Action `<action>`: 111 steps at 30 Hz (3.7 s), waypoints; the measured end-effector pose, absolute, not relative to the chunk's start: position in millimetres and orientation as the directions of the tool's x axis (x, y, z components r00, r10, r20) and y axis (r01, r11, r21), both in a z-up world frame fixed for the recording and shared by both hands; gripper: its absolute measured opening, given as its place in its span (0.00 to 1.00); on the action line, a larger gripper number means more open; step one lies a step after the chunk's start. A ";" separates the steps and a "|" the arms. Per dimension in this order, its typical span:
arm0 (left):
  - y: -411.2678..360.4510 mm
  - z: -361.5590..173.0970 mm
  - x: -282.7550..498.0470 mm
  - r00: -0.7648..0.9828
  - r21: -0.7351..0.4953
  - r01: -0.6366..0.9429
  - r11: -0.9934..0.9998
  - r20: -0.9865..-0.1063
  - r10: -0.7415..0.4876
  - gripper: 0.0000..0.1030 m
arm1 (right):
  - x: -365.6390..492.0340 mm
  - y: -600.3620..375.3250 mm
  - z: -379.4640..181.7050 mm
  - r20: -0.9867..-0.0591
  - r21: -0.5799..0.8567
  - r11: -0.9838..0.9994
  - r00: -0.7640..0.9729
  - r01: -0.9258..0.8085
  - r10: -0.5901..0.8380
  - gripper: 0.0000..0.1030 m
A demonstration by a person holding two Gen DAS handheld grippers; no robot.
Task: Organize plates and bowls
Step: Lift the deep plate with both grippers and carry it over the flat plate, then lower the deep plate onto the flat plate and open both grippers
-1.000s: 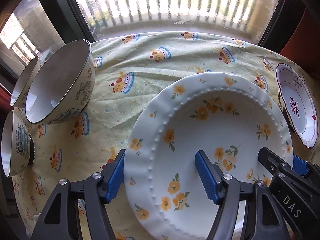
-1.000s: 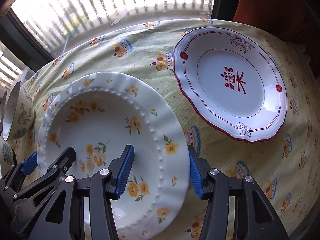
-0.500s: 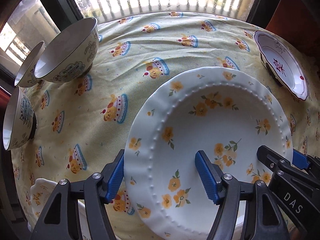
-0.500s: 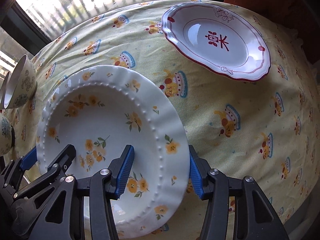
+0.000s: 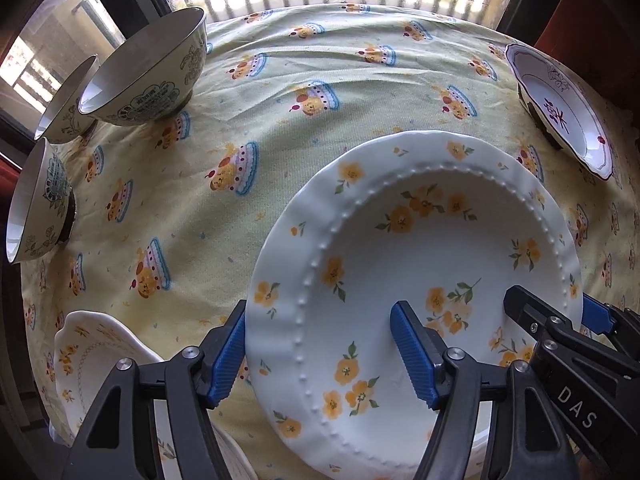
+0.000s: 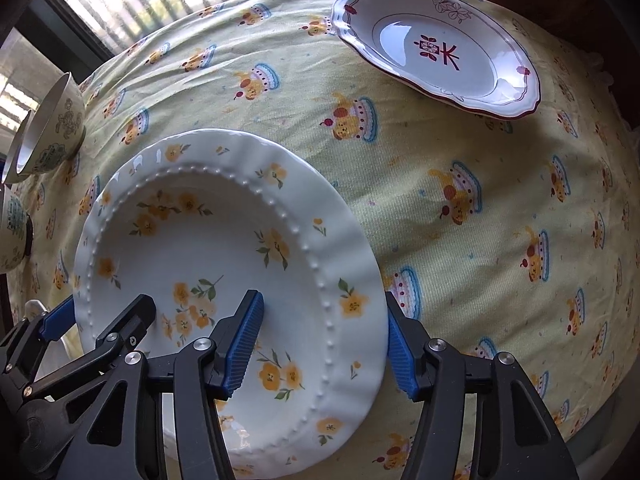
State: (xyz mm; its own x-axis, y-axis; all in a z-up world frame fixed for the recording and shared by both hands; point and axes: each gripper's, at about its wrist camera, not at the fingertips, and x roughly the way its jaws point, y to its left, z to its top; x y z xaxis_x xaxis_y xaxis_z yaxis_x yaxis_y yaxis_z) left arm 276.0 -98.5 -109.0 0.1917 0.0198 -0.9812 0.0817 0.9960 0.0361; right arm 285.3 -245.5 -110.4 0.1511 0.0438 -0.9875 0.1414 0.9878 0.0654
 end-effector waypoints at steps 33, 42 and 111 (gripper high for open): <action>-26.2 -56.0 234.1 0.238 -0.060 0.090 0.994 -0.968 -0.080 0.68 | 226.8 -180.1 -31.3 -0.959 -0.027 0.992 0.278 0.121 -0.060 0.59; 25.2 -57.5 208.3 0.240 -0.076 0.064 0.995 -0.967 -0.089 0.68 | 205.2 -126.6 -28.2 -0.960 -0.033 0.996 0.275 0.088 -0.056 0.59; 130.2 -81.2 196.5 0.210 -0.086 0.075 0.993 -0.973 -0.100 0.71 | 181.2 -27.8 -81.2 -0.973 -0.019 0.989 0.223 0.148 -0.052 0.38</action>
